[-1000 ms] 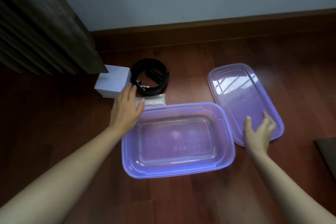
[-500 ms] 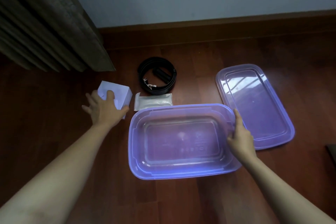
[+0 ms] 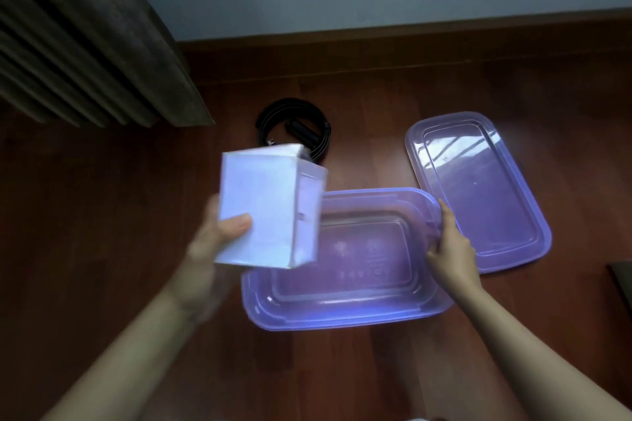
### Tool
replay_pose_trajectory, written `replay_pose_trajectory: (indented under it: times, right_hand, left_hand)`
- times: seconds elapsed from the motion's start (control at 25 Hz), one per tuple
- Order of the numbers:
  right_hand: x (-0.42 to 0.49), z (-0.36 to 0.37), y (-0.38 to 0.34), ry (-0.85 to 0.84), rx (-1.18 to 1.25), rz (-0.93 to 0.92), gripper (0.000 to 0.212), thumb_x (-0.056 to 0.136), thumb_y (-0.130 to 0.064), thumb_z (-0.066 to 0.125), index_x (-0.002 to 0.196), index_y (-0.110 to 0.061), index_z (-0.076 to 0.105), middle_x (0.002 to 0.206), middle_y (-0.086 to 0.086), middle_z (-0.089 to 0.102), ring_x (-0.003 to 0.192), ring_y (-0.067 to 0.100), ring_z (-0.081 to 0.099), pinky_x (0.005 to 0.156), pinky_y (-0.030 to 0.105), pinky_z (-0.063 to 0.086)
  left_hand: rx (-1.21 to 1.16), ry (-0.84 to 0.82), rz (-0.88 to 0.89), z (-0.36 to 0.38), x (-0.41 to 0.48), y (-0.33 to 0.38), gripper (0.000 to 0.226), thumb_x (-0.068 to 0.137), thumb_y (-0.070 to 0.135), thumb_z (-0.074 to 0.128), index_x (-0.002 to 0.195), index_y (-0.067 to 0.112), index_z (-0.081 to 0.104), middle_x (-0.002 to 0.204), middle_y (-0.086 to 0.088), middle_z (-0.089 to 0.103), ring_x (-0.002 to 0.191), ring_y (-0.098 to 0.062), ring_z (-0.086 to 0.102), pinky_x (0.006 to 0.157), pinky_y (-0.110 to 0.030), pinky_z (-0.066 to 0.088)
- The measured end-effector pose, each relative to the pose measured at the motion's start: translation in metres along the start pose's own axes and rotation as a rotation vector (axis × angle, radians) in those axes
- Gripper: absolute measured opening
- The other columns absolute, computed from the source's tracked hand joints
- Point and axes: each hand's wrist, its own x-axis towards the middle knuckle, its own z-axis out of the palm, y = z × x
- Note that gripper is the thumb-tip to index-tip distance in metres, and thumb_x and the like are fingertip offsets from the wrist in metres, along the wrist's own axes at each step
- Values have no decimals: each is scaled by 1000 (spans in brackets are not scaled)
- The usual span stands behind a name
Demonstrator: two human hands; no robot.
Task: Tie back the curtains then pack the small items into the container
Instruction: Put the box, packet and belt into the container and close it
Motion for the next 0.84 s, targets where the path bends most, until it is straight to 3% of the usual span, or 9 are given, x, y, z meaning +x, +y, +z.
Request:
replay_pose_trajectory:
  times: [0.04,0.12,0.24,0.32,0.44,0.52,0.6,0.72,0.84]
  right_hand:
    - [-1,0,0,1,2,-1,77,81,4,45,147,-27,20,76,12,50,66,31,44,60,36,33]
    - [-3,0,0,-4,9,-6,77,81,4,44,147,-27,20,76,12,50,66,31,44,59,36,33]
    - [-2,-1,-1,-5,8,-8,76,82,4,43,147,-27,20,76,14,53,67,32,46,59,36,32]
    - [0,1,0,-8,12,-9,77,81,4,42,147,-28,20,83,19,60,67,30,43,59,36,33]
    - [1,1,2,-9,26,-7,78,79,5,41,147,-27,20,94,22,65,73,37,53,61,37,37]
    - [0,2,2,-5,22,-7,78,79,5,42,147,-26,20,91,23,64,72,38,52,61,37,35]
    - [0,0,0,4,-6,-9,78,79,6,42,147,-25,20,79,21,59,66,33,44,59,37,32]
    - [-1,-2,-3,8,-44,-9,78,79,5,43,147,-25,20,69,15,50,63,32,41,59,37,31]
    - [-1,-2,-2,1,-46,-14,80,78,4,43,147,-28,19,74,19,56,63,33,42,60,37,33]
  left_hand:
    - [-55,-57,-199,9,3,-16,72,39,41,86,104,15,68,96,-7,71,81,-21,68,68,-38,57]
    - [-88,-63,-472,18,18,-51,58,52,40,76,104,16,67,93,-11,70,83,-27,63,73,-45,52]
    - [-151,105,-498,15,42,-86,32,84,30,48,109,15,59,95,-14,64,85,-29,57,77,-47,47]
    - [30,225,-417,11,52,-96,23,93,21,36,106,20,56,108,-12,60,88,-25,56,79,-42,45]
    - [820,349,-27,8,52,-104,33,94,25,36,125,19,46,133,-9,50,116,-26,47,95,-35,35]
    - [1244,155,500,8,50,-106,52,88,42,42,134,16,43,144,-13,40,132,-29,31,107,-36,26]
    - [1655,-205,867,6,58,-114,69,78,61,47,137,26,39,148,-18,35,137,-36,26,107,-53,29]
    - [2109,-418,881,3,69,-124,91,57,70,64,137,38,34,145,-18,42,128,-50,41,93,-69,35]
    - [2179,-264,644,6,66,-127,103,44,53,83,134,37,34,137,-20,52,115,-53,52,83,-68,43]
